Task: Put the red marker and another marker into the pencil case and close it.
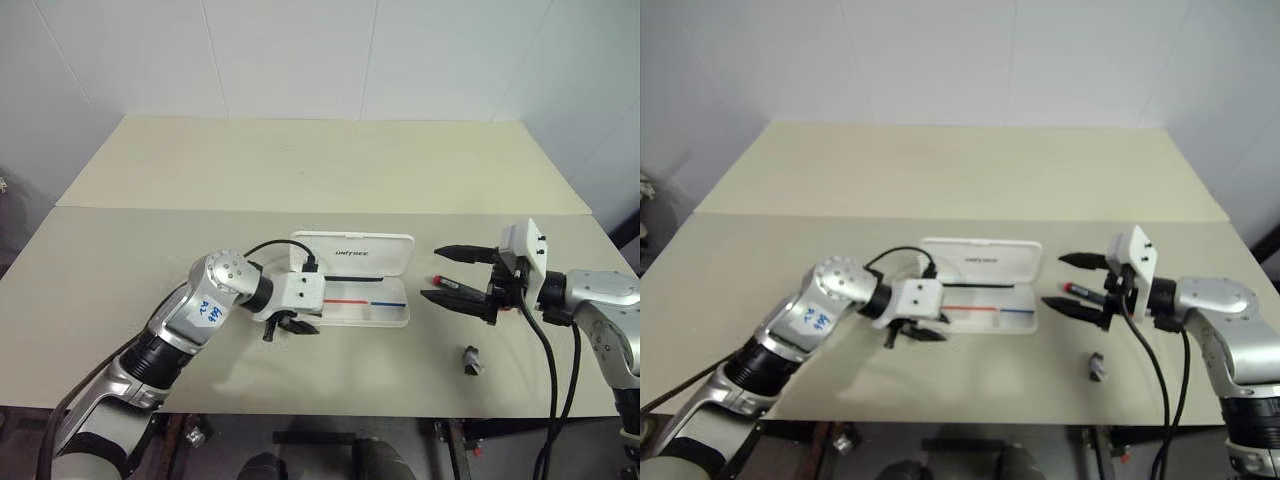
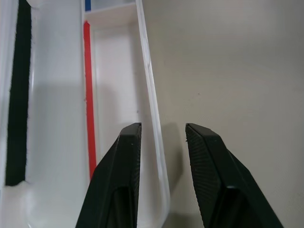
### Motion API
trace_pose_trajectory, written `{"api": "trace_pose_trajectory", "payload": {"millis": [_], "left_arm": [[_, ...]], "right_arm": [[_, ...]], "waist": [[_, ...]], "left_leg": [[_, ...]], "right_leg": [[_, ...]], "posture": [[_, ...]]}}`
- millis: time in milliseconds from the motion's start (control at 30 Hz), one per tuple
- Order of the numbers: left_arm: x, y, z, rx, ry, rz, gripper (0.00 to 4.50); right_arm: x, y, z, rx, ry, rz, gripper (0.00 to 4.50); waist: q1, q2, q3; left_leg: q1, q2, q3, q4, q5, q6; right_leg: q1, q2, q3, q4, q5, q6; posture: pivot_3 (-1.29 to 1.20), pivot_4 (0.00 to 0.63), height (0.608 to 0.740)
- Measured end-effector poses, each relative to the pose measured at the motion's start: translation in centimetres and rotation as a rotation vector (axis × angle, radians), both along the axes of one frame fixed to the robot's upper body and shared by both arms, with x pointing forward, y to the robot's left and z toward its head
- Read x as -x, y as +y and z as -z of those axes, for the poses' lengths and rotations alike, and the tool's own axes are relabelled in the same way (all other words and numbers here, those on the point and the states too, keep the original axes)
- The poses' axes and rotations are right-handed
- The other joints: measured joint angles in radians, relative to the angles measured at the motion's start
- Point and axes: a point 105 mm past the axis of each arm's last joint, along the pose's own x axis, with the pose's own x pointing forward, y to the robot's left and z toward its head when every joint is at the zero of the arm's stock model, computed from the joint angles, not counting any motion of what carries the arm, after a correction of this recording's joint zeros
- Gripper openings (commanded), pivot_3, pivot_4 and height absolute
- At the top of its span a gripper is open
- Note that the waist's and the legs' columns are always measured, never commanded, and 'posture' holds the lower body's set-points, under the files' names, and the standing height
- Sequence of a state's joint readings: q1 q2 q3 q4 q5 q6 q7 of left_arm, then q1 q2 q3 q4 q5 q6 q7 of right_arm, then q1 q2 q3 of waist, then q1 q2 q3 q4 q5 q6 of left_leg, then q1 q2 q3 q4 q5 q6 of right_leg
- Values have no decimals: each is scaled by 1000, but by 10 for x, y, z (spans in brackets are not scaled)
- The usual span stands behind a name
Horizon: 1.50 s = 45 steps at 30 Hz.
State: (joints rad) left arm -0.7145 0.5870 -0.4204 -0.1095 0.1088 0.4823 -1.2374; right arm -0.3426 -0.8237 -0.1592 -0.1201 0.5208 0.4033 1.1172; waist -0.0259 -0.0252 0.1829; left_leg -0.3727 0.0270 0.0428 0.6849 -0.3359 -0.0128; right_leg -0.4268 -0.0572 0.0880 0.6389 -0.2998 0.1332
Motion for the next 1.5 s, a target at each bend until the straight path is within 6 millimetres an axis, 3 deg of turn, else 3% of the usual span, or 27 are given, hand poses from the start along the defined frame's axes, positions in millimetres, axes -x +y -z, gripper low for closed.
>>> {"api": "trace_pose_trajectory", "payload": {"millis": [133, 200, 500, 633, 800, 1200, 1500], "left_arm": [[8, -4, -9, 30, 8, 37, 1373], [9, -3, -10, 33, 12, 34, 1716], [9, 36, -57, 335, 58, -78, 4475], [24, 58, -75, 440, 107, -44, 4475], [29, 88, -81, 452, 110, -100, 4475], [27, 102, -84, 422, 28, -105, 4475], [30, 115, -82, 455, 30, -162, 4475]], "right_arm": [[0, 2, 0, -4, -1, -4, 4500], [0, 3, 1, -7, 1, -8, 4500], [-4, -5, 12, 13, 51, 2, 4500], [-14, -24, 16, 63, 83, 43, 4500], [-33, -51, 12, 161, 99, 89, 4500], [-57, -82, 20, 488, 223, 110, 4500], [-55, -84, 44, 510, 322, 114, 4500]], "waist": [[-2, 0, 0], [-1, 0, 0], [-2, 0, 0], [-4, 0, 0], [-8, 0, 0], [-14, 1, 1], [-31, 1, 1]], "left_leg": [[0, 1, 0, 0, 0, 0], [0, 1, 0, 0, 0, 0], [1, 2, 0, 0, 0, 0], [1, 2, 1, 0, 0, 0], [2, 2, 2, 0, 0, 0], [1, 2, 4, -2, 0, 0], [1, 2, 4, -1, 0, 0]], "right_leg": [[0, 0, 0, 0, 0, 0], [0, 0, 0, 0, 0, 0], [0, -1, 0, 1, 0, 0], [0, -1, 0, 1, 0, 0], [1, -1, 0, 0, 0, -1], [0, -1, 0, -1, 0, -1], [0, -2, 0, -1, 0, -1]], "posture": [[0, 150, 740], [0, 150, 740], [0, 150, 740], [0, 150, 740], [0, 150, 740], [0, 150, 740], [0, 150, 740]]}}
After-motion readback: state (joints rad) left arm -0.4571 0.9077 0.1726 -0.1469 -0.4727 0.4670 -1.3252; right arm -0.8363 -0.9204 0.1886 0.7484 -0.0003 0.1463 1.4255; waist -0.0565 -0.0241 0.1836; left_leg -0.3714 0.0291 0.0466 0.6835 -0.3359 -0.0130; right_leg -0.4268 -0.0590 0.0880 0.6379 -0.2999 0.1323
